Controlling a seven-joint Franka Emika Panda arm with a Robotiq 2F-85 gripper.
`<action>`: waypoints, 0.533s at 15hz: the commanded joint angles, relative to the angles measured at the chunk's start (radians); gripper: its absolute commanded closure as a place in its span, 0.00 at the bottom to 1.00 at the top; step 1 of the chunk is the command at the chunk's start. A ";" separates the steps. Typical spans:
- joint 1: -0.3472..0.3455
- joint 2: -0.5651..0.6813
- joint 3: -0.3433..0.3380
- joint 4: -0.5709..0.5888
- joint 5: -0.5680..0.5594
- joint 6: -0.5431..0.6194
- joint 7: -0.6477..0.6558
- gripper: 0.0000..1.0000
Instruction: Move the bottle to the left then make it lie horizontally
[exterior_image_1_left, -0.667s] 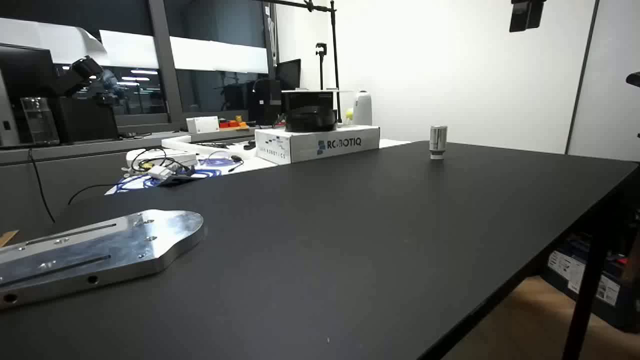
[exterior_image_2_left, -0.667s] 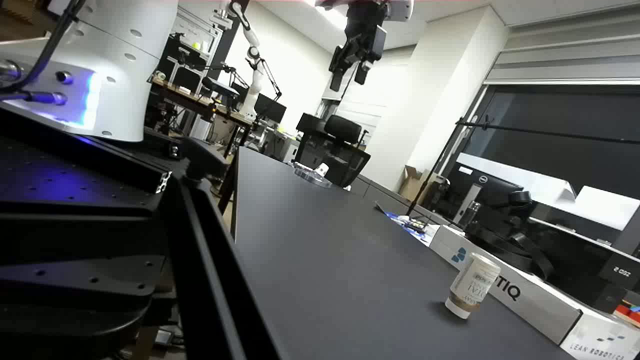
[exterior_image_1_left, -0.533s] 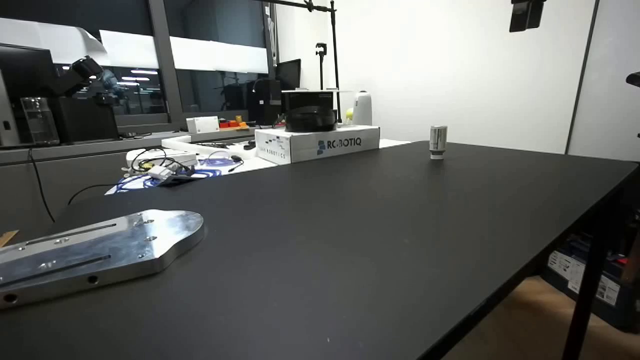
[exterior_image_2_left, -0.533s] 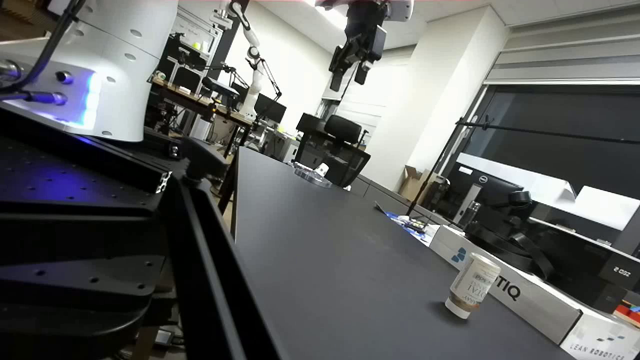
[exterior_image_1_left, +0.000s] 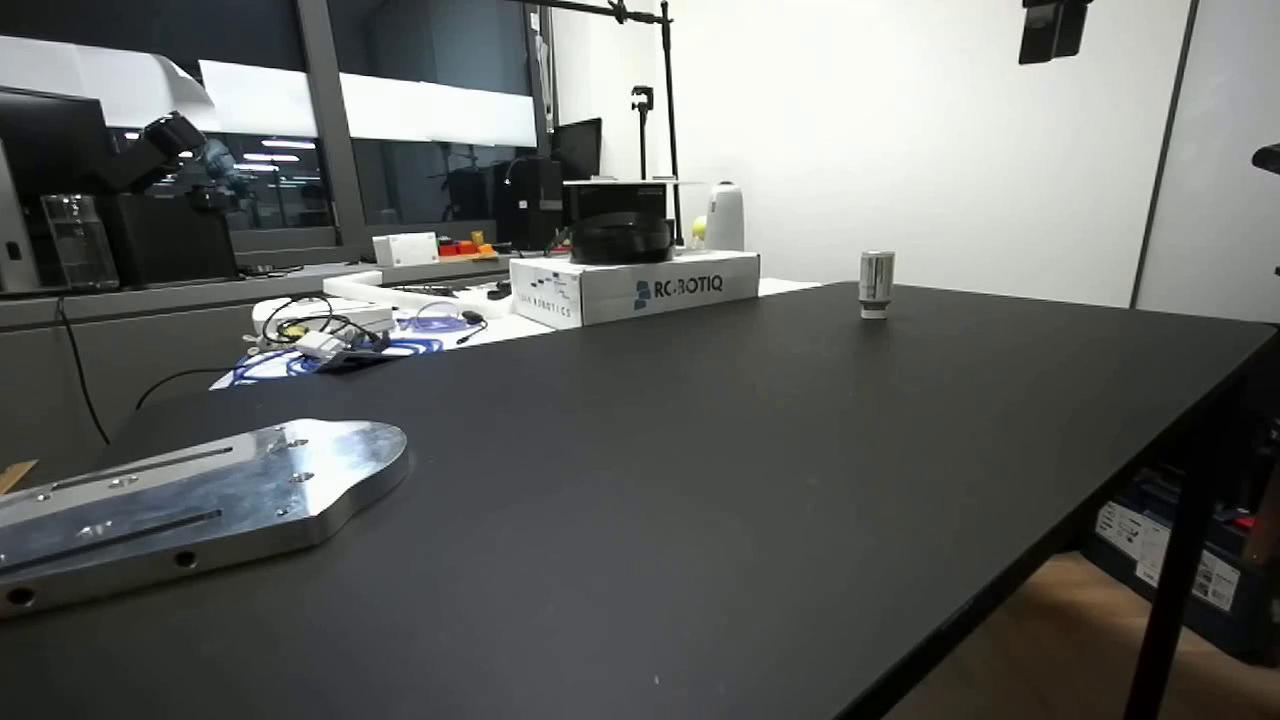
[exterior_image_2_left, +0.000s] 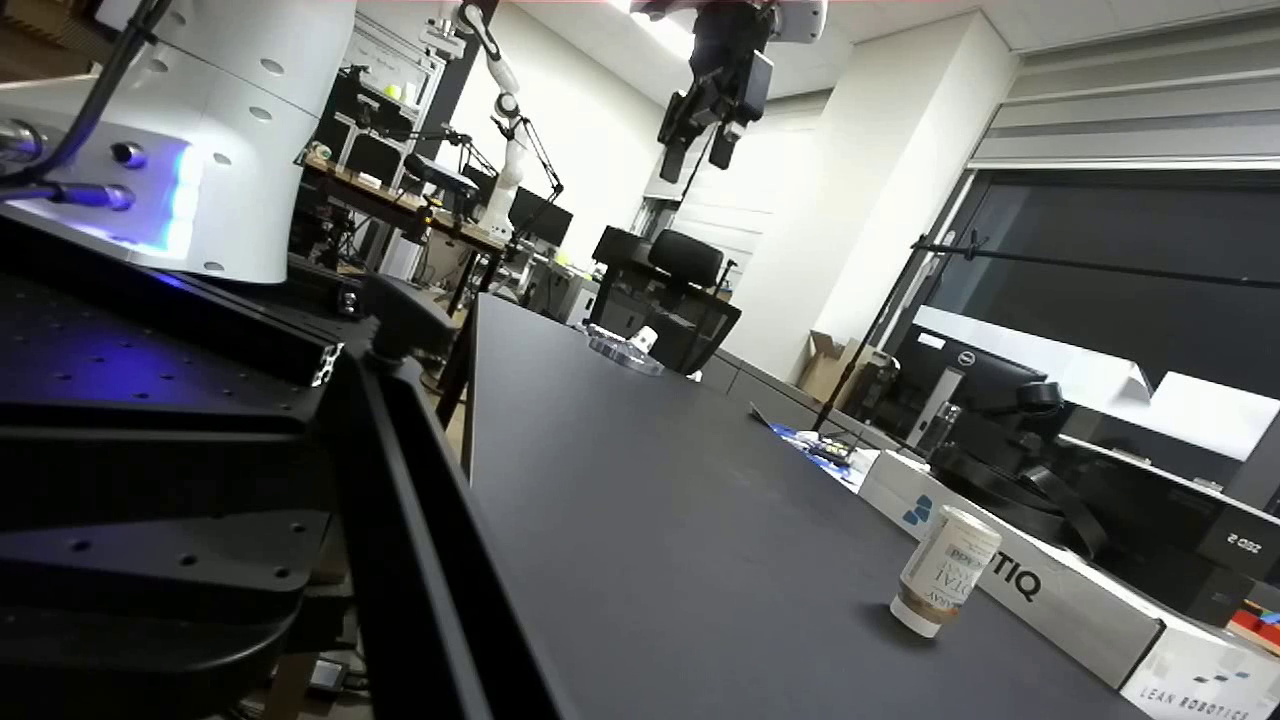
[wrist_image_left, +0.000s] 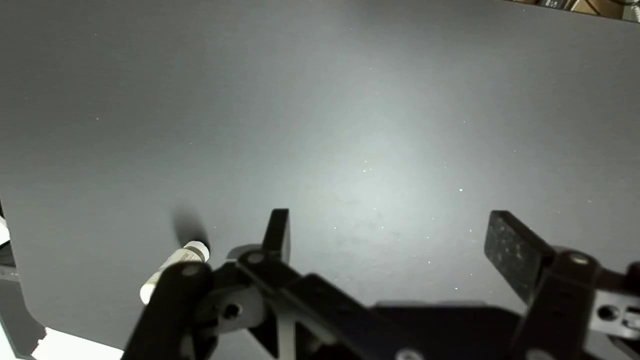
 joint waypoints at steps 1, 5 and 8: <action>0.013 0.001 -0.012 0.002 -0.008 -0.004 0.007 0.00; -0.054 0.158 -0.069 0.101 -0.049 0.118 -0.012 0.00; -0.100 0.308 -0.142 0.214 -0.035 0.190 -0.040 0.00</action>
